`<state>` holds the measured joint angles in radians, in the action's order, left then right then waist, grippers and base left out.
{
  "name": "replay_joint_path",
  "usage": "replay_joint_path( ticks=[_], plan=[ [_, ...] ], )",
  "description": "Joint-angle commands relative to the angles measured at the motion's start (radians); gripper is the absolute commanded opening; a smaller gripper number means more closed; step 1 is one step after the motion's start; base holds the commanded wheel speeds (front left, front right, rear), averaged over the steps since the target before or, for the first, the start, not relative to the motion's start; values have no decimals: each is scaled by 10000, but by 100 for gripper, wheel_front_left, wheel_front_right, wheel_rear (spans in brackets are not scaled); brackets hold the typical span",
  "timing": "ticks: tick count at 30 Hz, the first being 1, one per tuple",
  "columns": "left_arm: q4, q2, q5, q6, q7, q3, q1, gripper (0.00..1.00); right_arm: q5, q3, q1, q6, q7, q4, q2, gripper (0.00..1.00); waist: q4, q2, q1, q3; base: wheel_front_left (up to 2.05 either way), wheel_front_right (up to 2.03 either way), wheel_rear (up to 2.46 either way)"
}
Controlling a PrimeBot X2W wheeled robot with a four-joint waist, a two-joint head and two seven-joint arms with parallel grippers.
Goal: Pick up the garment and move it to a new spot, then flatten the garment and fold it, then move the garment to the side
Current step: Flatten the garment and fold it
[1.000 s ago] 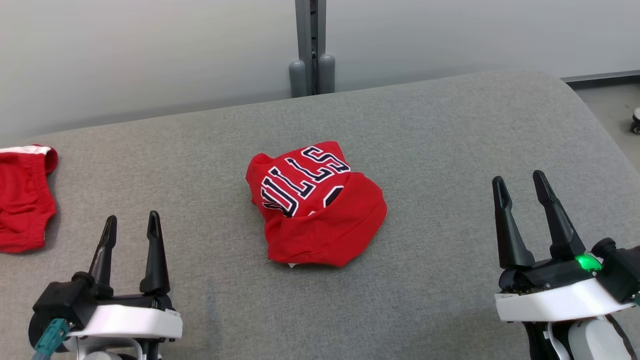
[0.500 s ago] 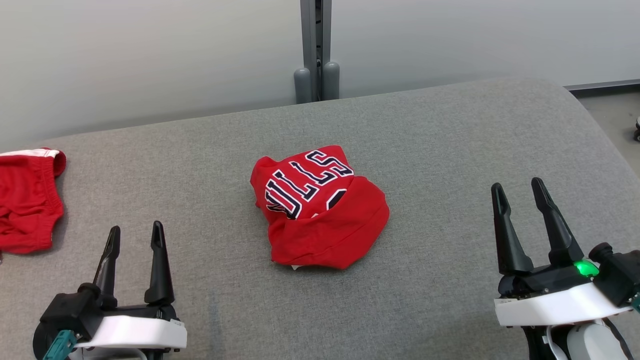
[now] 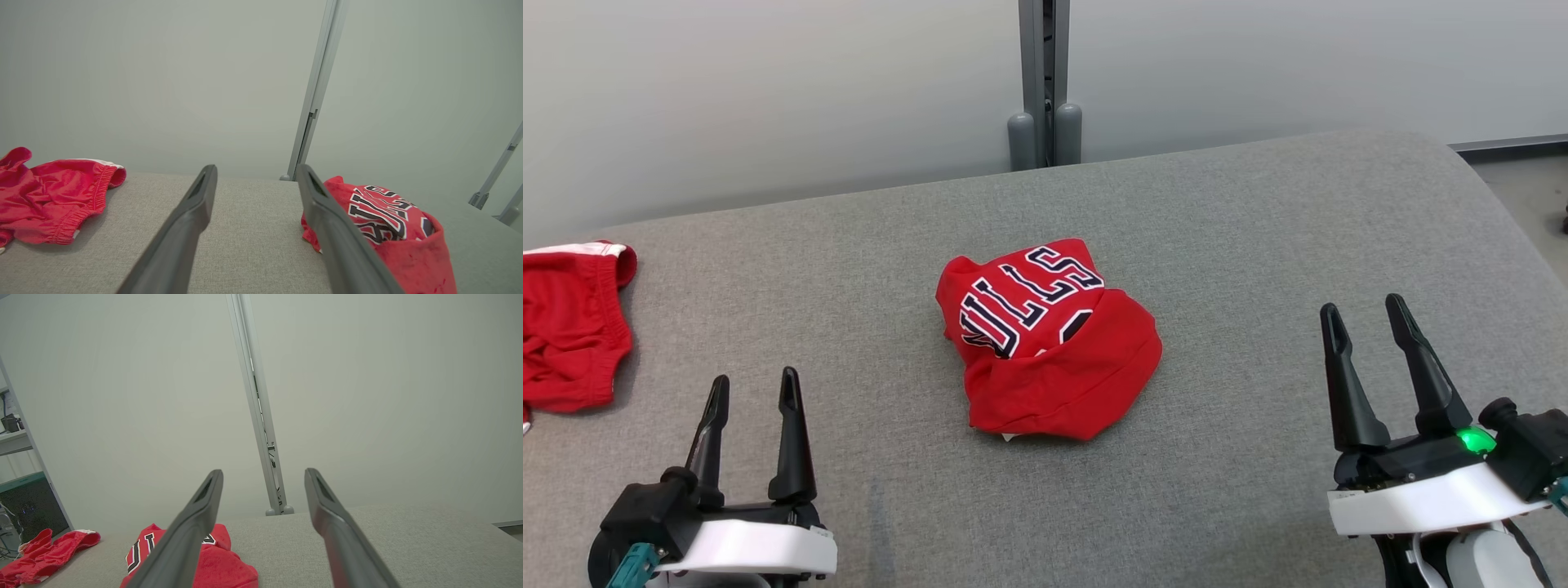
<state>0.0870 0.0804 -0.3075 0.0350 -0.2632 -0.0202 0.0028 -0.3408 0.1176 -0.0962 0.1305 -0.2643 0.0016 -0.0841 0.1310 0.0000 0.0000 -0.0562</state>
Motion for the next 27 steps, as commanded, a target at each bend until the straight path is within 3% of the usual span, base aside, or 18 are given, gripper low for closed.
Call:
replay_joint_path(
  ticks=[1,12,20,27],
  plan=[
    [31,2,79,-73,-22,32,103,100,31,22,-4,5,-3,3,-73,100,-9,0,0,-2,0,0,0],
    [168,-74,-5,-138,-21,92,48,100,-75,327,-94,5,-4,157,-108,100,-104,0,0,-15,0,0,0],
    [298,-117,-100,-191,-21,87,-151,100,-411,1998,-632,5,-3,917,-296,100,-468,0,0,-26,0,0,0],
    [486,-145,-165,-254,-21,4,-314,100,-350,3404,-1666,3,94,2813,-728,100,-1102,0,0,-85,0,0,0]
  ],
)
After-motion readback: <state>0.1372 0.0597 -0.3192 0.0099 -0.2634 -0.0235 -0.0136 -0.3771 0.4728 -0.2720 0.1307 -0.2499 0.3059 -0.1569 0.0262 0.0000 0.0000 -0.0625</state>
